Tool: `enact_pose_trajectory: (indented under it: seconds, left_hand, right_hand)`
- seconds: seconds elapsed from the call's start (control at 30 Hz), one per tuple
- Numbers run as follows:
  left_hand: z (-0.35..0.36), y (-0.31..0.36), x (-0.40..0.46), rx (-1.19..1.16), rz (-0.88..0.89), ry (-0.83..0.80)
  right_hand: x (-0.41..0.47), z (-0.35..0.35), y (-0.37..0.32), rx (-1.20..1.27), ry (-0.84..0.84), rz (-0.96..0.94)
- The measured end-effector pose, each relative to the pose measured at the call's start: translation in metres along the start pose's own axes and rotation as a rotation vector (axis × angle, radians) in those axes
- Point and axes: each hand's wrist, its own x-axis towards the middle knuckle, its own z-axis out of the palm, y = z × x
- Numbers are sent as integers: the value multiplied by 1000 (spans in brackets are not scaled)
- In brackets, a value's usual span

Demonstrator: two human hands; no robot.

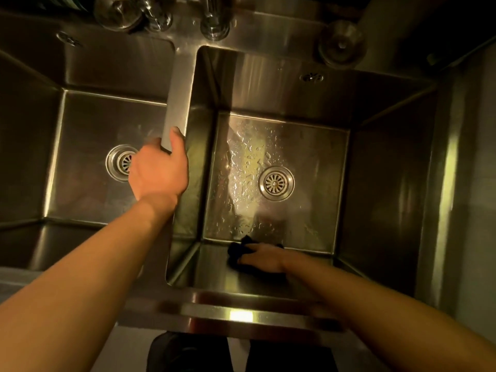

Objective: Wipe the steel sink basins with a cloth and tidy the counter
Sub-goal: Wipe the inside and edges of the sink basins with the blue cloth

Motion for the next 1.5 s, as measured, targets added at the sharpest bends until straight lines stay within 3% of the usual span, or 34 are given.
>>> enact_pose_trajectory:
  seconds: [0.13, 0.23, 0.5, 0.6, 0.73, 1.0, 1.17, 1.37, 1.5]
  left_hand:
    - [1, -2, 1, 14, -6, 10]
    - [1, 0, -1, -16, -9, 22]
    - [-2, 0, 0, 11, -52, -54]
    - [-2, 0, 1, 4, -57, -56]
    - [0, -1, 1, 23, -64, -43]
    - [1, 0, 1, 28, -20, -35]
    - [-1, 0, 1, 22, -8, -36]
    - [5, -4, 2, 18, -9, 4]
    - [9, -4, 4, 55, -4, 40]
  right_hand:
    - [-36, -28, 77, -18, 139, 206]
    - [-54, -30, 91, 49, 182, 267]
    - [-15, 50, -78, 59, 52, -121]
    - [-3, 59, -104, 32, 54, -113]
    - [4, 35, -65, 30, 48, -21]
    - [-30, -32, 88, -39, 171, 276]
    - [-53, -55, 134, -372, 154, 374]
    - [-64, -85, 133, -1101, 36, 456]
    - [-67, -128, 132, -1299, 116, 409]
